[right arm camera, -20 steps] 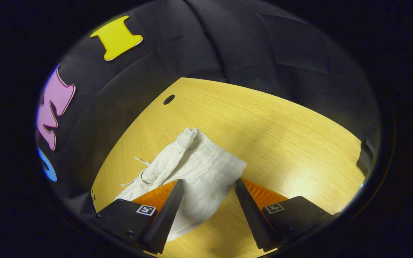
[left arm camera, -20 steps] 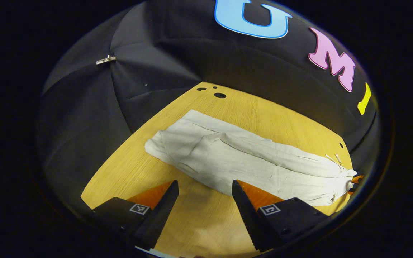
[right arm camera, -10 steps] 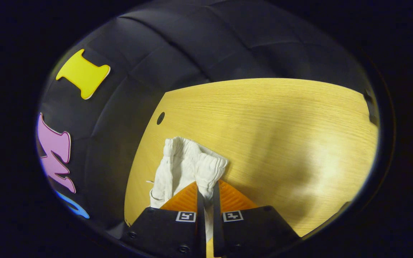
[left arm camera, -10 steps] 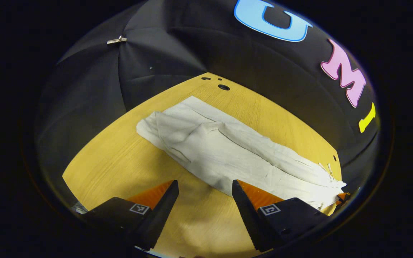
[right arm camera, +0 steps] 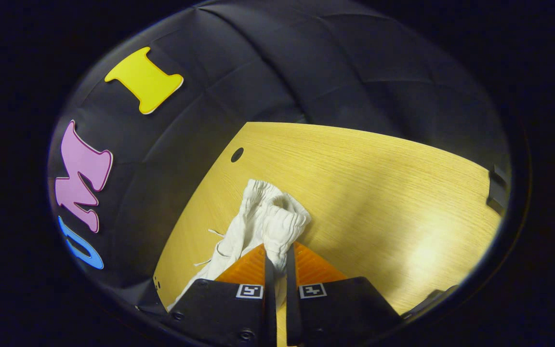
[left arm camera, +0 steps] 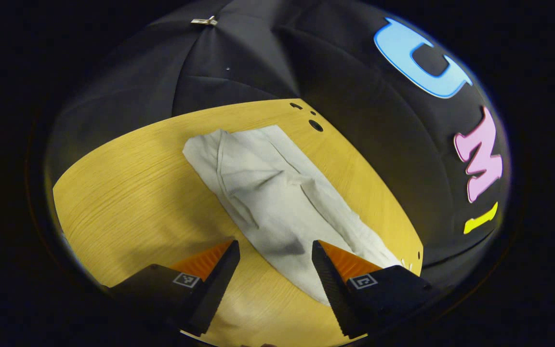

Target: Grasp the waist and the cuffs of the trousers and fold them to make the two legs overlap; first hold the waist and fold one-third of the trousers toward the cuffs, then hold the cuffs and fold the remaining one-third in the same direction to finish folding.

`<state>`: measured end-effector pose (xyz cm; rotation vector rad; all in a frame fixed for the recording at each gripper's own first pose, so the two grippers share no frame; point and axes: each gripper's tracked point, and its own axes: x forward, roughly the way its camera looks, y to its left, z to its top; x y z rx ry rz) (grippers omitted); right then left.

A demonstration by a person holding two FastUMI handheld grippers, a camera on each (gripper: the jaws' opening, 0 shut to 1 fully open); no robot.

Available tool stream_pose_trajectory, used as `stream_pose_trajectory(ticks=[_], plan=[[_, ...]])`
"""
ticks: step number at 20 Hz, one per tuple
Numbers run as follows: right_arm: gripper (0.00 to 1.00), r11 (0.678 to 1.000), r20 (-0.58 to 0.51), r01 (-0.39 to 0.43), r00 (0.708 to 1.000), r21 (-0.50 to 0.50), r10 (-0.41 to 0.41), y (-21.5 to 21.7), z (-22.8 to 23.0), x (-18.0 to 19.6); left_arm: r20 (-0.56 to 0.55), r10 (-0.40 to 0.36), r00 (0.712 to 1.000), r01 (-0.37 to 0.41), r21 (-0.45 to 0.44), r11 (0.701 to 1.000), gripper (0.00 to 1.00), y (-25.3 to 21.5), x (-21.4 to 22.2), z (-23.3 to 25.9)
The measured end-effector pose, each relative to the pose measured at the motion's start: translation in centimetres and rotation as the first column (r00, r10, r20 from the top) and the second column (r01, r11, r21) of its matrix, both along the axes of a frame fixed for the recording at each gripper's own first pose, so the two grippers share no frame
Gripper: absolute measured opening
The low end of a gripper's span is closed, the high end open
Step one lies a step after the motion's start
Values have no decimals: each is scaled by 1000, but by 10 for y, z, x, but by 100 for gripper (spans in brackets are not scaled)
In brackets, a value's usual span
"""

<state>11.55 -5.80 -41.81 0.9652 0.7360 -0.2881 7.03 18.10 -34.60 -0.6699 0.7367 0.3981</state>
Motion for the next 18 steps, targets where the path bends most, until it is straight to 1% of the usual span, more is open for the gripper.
stream_pose_trajectory(ticks=[2, 5, 6, 8, 9, 10, 11, 13, 16, 18], plan=[[12, 1000, 8, -4, 1000, 1, 4, 0, 2, 0, 8, 25, 1000, -25, -6, 1000, 96, 10, 10, 2], [12, 1000, 13, -21, 1000, -13, 21, 0, 1, 0, -4, 50, 999, -50, 30, 998, 96, 24, 29, -6], [12, 999, 11, -29, 1000, -22, 29, 0, 0, 0, -22, 59, 998, -58, 52, 997, 89, 29, 35, -12], [12, 999, 8, -36, 999, -30, 37, 0, 0, 0, -91, 51, 995, -39, 130, 991, 51, 40, 39, -23], [12, 999, 8, -35, 999, -30, 35, 0, 0, 0, -92, 47, 995, -33, 148, 988, 31, 39, 40, -21], [12, 999, 12, -32, 999, -26, 33, 0, 1, 0, -100, 50, 994, -35, 147, 988, 12, 38, 41, -24], [12, 999, 19, -29, 999, -24, 29, 0, 2, 0, -93, 56, 994, -41, 149, 988, 11, 38, 41, -21], [12, 999, 43, -22, 999, -26, 23, -2, 4, 1, -80, 56, 995, -47, 105, 993, 6, 34, 38, -22], [12, 999, 70, -2, 998, -44, 5, -7, 6, 5, -52, 79, 996, -79, 6, 997, 6, 32, 38, -25], [12, 998, 85, -6, 996, -56, 10, -8, 13, 5, -41, 86, 995, -87, -25, 996, 6, 33, 36, -23]])
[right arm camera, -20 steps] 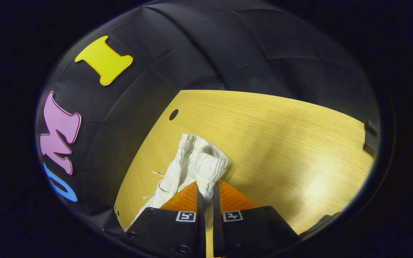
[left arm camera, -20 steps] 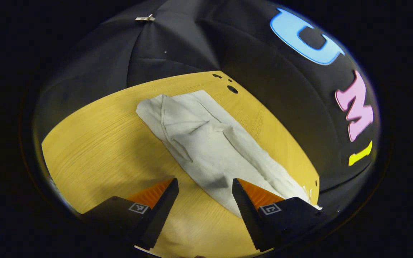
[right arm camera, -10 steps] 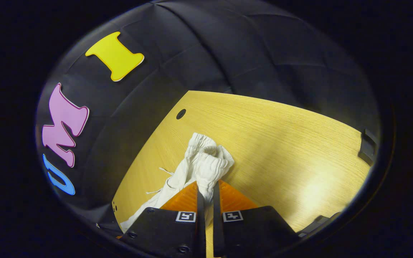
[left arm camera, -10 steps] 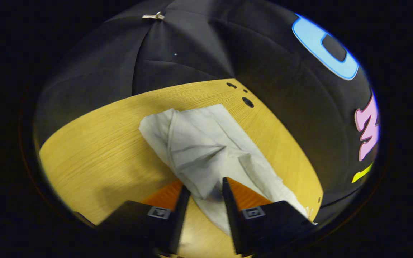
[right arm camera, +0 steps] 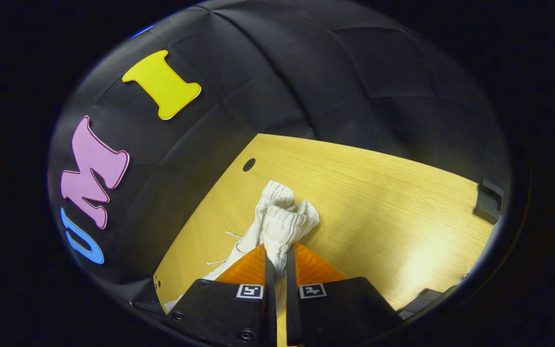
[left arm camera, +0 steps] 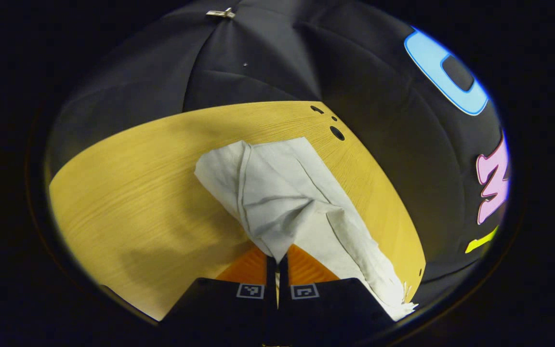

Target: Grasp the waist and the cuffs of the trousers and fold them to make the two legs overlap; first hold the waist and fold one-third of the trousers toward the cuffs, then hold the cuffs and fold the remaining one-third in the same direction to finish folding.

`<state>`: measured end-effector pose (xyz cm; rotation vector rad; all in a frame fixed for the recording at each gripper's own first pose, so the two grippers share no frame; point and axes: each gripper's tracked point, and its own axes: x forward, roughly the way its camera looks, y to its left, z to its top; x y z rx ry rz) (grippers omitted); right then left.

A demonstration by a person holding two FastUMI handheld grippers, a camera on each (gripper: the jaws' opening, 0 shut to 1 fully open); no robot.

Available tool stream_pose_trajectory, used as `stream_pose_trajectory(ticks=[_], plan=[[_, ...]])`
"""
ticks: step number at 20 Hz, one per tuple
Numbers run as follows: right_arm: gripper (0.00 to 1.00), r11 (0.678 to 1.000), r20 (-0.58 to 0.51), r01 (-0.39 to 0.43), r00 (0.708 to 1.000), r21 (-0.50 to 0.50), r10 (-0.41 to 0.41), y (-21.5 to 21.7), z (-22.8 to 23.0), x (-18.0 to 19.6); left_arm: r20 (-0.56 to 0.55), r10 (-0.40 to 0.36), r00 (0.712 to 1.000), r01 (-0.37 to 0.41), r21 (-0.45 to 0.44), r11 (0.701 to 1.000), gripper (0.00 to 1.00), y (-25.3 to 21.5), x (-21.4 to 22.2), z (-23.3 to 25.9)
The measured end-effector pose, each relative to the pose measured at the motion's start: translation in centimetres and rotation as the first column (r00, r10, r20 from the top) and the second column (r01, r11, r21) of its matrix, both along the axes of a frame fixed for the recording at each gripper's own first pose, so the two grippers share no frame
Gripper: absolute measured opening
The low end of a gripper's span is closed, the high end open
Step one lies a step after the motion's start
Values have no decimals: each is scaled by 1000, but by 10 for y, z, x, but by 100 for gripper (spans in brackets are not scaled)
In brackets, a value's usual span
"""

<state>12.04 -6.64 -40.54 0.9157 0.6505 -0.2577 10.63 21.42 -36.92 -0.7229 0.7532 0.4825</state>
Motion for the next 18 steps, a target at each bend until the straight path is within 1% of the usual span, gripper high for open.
stream_pose_trajectory(ticks=[7, 9, 11, 13, 16, 18], plan=[[12, 997, 121, -54, 991, -52, 60, 6, 40, 4, -2, -16, 1000, 16, -29, 999, 6, -2, -5, -3], [12, 997, 168, -59, 984, -44, 66, 15, 58, 11, -2, -39, 999, 39, -28, 999, 6, -3, -5, -3], [12, 996, 210, -76, 974, -45, 84, 24, 70, 13, -7, -85, 996, 85, -15, 996, 6, -3, -5, -2], [12, 993, 239, -105, 964, -53, 115, 39, 85, 14, -8, -116, 993, 116, -5, 993, 6, -3, -5, -2], [12, 985, 269, -159, 948, -69, 172, 60, 99, 11, 1, -127, 992, 127, -23, 992, 6, -4, -6, -2], [12, 975, 283, -210, 933, -77, 223, 80, 108, 7, 3, -141, 990, 141, -29, 990, 6, -4, -6, -2]])
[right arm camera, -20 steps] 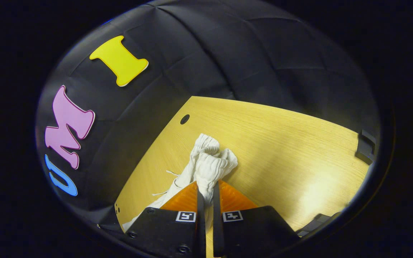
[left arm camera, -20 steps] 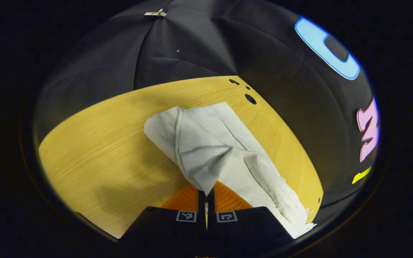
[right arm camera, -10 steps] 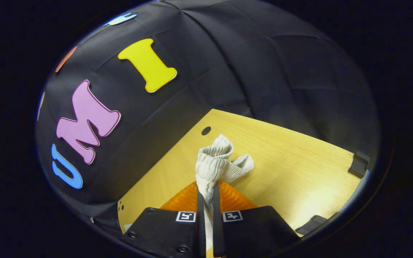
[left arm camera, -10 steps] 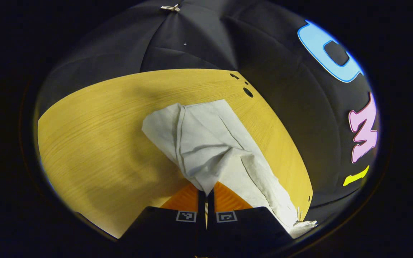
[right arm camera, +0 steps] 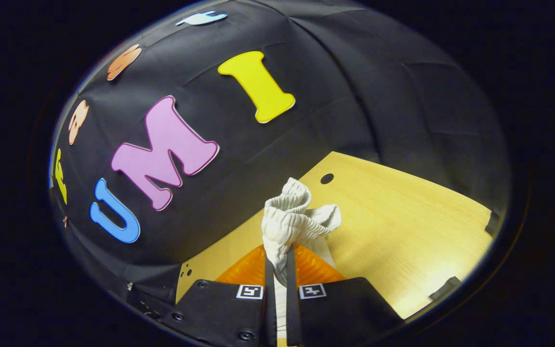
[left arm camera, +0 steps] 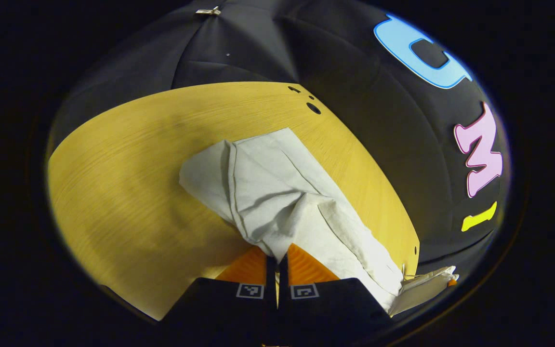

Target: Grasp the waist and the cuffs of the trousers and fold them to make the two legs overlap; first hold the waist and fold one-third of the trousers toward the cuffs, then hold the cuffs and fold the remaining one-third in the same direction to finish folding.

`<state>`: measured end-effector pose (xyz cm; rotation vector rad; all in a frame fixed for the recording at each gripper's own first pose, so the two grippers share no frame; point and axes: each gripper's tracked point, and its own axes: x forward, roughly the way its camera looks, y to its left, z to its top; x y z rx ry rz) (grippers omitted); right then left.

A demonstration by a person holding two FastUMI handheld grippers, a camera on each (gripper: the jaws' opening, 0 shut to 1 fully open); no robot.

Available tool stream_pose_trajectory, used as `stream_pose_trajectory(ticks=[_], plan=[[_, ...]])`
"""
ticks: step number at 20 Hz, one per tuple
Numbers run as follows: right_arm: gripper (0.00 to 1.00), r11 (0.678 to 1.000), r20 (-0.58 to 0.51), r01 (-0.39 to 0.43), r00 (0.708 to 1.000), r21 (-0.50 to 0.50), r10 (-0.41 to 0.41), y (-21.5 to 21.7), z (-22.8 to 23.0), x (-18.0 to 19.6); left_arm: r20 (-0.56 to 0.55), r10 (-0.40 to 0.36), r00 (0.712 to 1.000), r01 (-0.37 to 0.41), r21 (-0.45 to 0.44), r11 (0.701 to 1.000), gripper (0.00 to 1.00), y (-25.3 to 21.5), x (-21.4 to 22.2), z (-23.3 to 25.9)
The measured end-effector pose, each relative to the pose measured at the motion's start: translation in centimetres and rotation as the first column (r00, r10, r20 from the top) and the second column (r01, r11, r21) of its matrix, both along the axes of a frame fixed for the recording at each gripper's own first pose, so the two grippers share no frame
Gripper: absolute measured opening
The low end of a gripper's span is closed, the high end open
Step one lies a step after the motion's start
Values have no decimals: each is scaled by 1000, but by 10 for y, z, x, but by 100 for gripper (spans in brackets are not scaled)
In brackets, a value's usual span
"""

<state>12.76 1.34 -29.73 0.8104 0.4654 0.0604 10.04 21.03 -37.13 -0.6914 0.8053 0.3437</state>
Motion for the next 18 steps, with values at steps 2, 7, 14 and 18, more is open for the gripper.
stream_pose_trajectory(ticks=[2, 7, 14, 18], plan=[[12, 998, 5, -68, 998, -7, 68, 24, 4, -5, -2, -14, 1000, 14, -1, 1000, 6, 0, -1, 1], [12, 974, 6, -222, 975, -42, 223, 75, 1, -20, 7, -23, 1000, 23, -28, 999, 6, 1, -1, 2], [12, 924, -58, -371, 928, -97, 367, 133, -22, -44, 22, -18, 1000, 20, -61, 998, 6, 0, -1, 2], [12, 871, -129, -468, 882, -148, 452, 166, -52, -59, 31, -26, 999, 28, -75, 997, 6, 0, -1, 3]])
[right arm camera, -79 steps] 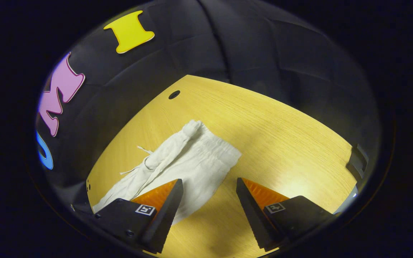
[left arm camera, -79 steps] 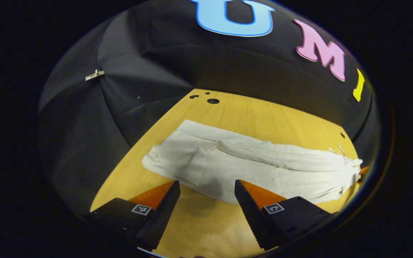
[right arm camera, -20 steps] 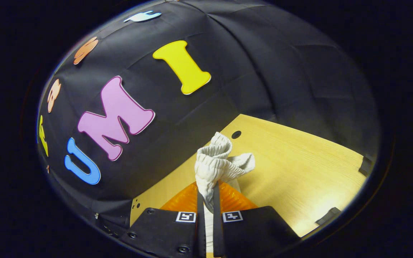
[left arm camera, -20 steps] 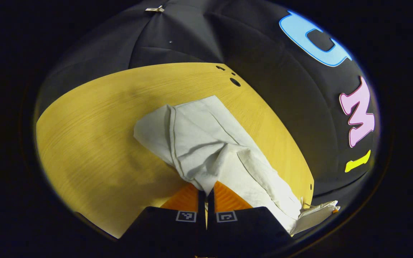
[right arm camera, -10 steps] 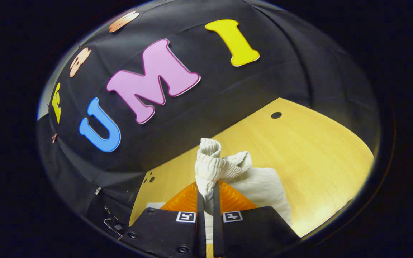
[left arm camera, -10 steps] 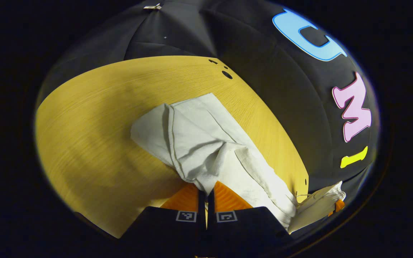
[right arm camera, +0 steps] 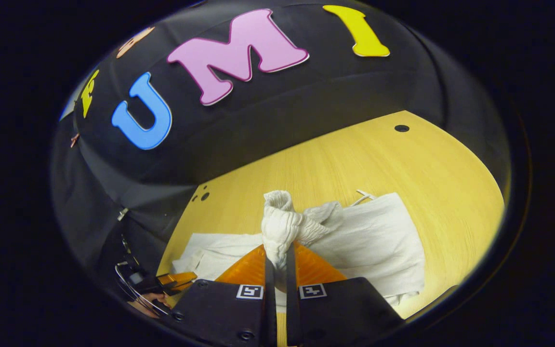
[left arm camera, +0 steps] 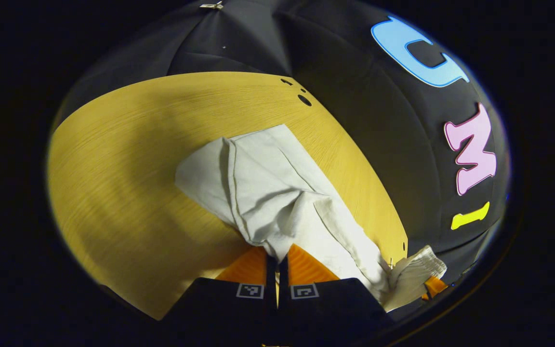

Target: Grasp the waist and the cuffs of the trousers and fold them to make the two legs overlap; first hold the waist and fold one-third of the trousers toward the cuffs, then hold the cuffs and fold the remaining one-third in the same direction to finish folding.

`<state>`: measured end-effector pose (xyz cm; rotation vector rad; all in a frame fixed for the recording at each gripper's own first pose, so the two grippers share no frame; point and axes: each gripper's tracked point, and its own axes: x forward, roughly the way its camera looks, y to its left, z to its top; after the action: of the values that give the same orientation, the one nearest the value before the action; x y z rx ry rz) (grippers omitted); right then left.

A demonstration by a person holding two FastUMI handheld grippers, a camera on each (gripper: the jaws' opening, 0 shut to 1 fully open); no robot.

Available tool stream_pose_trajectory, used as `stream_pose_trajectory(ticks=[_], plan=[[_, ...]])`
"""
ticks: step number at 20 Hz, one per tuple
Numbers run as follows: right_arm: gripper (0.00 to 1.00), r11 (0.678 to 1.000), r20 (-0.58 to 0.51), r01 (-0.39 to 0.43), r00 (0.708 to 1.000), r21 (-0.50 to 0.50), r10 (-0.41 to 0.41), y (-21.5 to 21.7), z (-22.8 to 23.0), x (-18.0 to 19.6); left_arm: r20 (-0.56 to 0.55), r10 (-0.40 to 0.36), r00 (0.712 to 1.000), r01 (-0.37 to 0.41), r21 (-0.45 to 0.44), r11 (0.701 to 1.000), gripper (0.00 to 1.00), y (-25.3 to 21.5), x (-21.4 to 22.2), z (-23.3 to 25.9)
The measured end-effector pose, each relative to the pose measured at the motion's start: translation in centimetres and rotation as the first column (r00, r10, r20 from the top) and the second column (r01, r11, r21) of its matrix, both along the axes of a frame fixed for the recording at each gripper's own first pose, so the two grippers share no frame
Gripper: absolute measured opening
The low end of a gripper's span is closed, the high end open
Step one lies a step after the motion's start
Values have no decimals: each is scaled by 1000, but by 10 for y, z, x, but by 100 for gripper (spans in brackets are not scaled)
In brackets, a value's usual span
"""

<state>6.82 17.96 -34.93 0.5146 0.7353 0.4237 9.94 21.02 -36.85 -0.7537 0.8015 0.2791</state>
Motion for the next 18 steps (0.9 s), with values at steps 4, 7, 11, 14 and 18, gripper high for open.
stream_pose_trajectory(ticks=[4, 7, 11, 14, 18], plan=[[15, 993, -74, -109, 992, -45, 105, 32, -31, -20, 7, -7, 1000, 8, -19, 1000, 6, 0, 0, 0], [27, 987, -110, -151, 983, -52, 145, 49, -41, -35, 12, -4, 1000, 5, -35, 999, 6, 2, 0, 0], [41, 981, -143, -188, 973, -41, 181, 63, -46, -43, 27, 18, 999, -16, -73, 997, 6, 2, 0, 1], [35, 976, -159, -217, 965, -31, 209, 68, -45, -50, 29, 19, 999, -17, -80, 997, 6, 2, 0, 1], [50, 951, -138, -302, 941, 63, 308, 91, -24, -71, 31, 29, 999, -27, -88, 996, 6, 2, 0, 1]])
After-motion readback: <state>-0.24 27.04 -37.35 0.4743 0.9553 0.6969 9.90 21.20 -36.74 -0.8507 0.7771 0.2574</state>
